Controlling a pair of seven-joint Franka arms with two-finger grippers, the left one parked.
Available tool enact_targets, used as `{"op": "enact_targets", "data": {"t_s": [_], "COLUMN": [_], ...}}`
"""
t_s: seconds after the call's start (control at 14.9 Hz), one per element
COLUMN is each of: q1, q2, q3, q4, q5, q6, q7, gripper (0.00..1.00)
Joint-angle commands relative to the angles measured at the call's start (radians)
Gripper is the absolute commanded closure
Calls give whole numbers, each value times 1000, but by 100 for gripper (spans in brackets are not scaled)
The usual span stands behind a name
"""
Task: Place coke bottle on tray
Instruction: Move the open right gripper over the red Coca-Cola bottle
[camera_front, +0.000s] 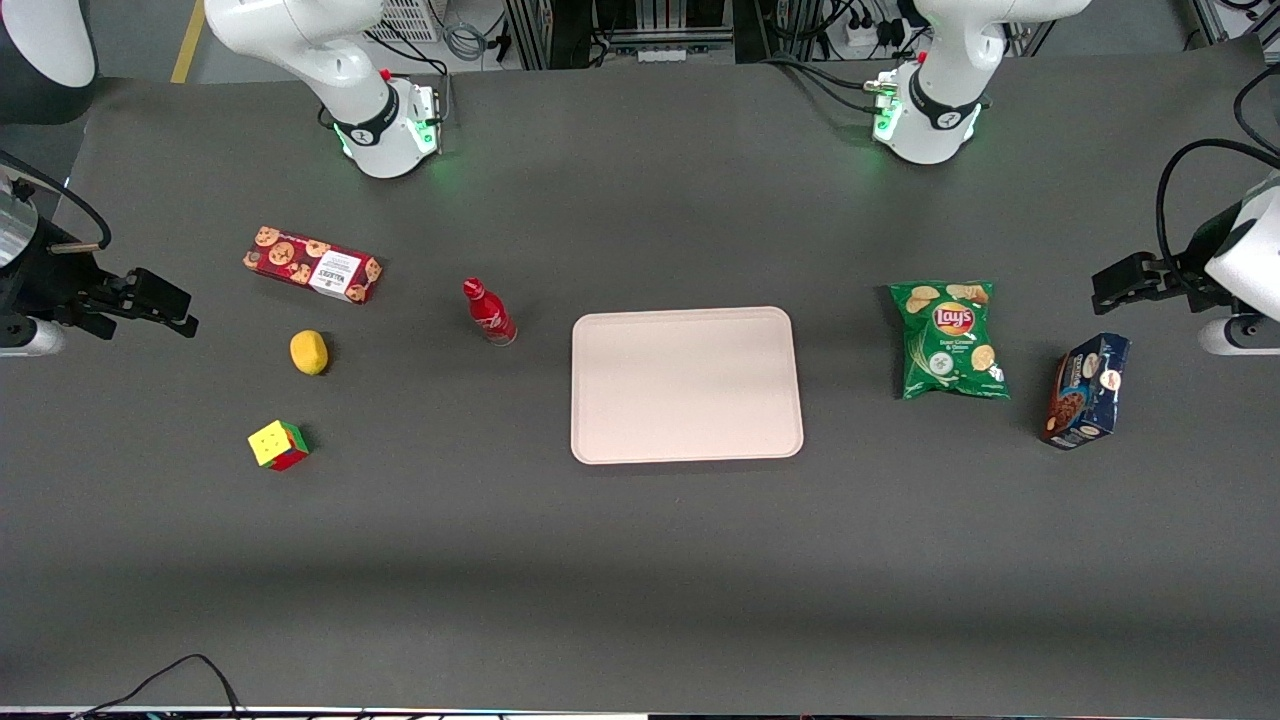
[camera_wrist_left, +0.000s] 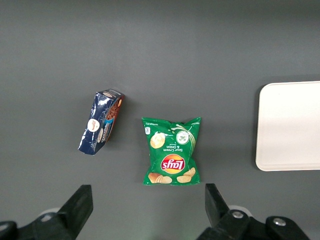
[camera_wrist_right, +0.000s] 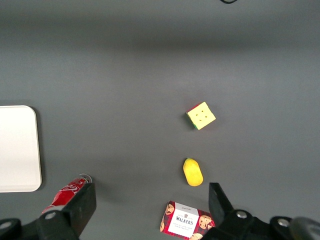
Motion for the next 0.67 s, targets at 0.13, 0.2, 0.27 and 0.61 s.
{"op": "enact_targets", "data": {"t_s": [0.13, 0.2, 0.27, 0.61], "q1": [7, 7, 5, 10], "q2": [15, 15, 15, -11], "q3": [1, 1, 1, 64], "q4": [29, 28, 22, -78], "q5": [-11, -3, 3, 66], "q6": [-24, -25, -33, -74], "q7": [-16, -19, -17, 22], "gripper": [0, 0, 0, 0]}}
